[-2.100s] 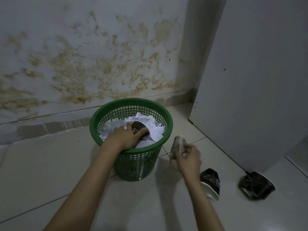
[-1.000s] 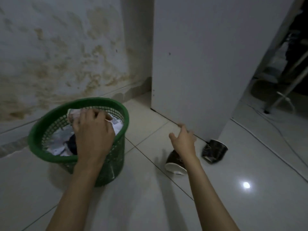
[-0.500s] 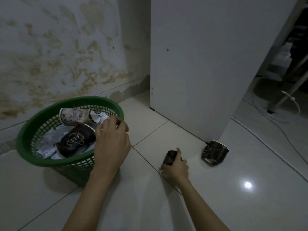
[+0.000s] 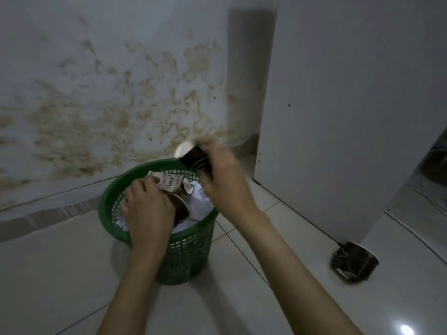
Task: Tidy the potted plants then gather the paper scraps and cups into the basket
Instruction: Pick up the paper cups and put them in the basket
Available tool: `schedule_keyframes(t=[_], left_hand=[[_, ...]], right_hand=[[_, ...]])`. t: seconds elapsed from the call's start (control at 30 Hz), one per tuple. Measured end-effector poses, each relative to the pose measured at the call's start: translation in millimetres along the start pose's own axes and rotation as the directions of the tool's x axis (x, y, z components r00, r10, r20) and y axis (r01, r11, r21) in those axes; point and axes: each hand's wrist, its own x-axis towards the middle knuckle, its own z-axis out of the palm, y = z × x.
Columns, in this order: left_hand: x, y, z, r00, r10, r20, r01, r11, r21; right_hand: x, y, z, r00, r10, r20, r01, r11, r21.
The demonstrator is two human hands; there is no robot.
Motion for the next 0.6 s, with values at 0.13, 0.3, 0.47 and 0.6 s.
schedule_keyframes(t=[0.13,0.3,0.47,0.6], left_hand=[[3,-9,11,0.964,0.033,0.264,-0.064,0.992,0.11],[12,-10,13,0.916,0.095,0.39,-0.126,0.991,0.054],[14,-9,16,0.922,0.128,0.365,-0.151,0.988,0.037],[13,-10,14,0.939,0.167,0.3,-0.201,0.976,0.087]], right_hand=[[-11,7,52,0.769,0.175,0.615,0.109,0.912,-0.395],[-2,9,66,0.621,0.286,0.73,0.004,0.93,-0.367],[-6,16,42,0.763,0.201,0.614,-0.121,0.978,-0.17],[-17,27,14,0.908,0.147,0.392,-0.186,0.981,0.064]])
